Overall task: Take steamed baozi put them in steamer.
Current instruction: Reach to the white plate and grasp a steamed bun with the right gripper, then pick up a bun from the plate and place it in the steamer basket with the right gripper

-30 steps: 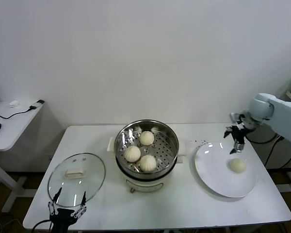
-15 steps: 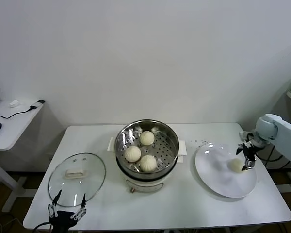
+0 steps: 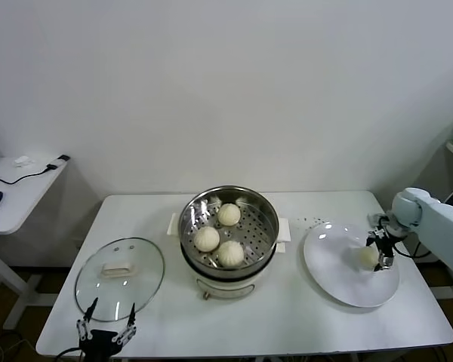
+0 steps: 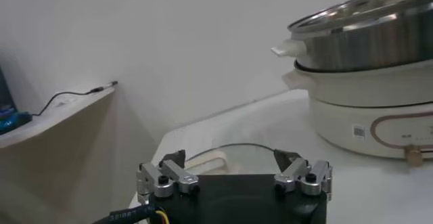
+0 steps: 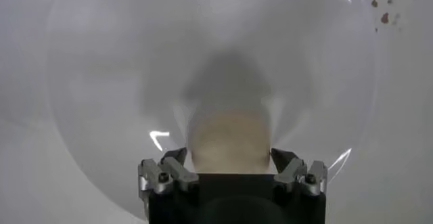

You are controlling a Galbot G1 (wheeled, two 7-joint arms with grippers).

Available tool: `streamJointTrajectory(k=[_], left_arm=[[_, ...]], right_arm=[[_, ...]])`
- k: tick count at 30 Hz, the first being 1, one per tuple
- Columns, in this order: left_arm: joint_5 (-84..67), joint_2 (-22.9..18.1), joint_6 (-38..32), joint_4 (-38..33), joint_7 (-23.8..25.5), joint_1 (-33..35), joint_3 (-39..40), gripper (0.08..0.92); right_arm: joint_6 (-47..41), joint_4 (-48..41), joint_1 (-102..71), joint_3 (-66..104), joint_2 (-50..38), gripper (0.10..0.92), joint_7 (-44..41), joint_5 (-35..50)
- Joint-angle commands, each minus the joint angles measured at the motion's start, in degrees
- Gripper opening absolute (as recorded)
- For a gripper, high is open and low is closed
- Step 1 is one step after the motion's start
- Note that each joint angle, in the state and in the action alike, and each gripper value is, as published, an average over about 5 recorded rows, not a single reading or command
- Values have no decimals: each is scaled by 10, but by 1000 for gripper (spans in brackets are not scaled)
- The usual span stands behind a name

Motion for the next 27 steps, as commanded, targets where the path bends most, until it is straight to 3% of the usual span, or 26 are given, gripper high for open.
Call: streamJointTrajectory(k=[1, 12, 20, 27], left_arm=[[1, 0, 0, 1, 0, 1, 1, 823], [0, 2, -3, 1, 0, 4, 0, 823], [-3, 3, -6, 3, -1, 5, 2, 823], [-5, 5, -10, 2, 0, 6, 10, 823]], right_arm=[[3, -19, -12, 15, 13, 797, -3, -5], [-5, -6, 27, -22, 8, 531, -21, 35], [-27, 19, 169, -150, 20, 518, -18, 140], [-52, 36, 380, -348, 97, 525, -11, 333]])
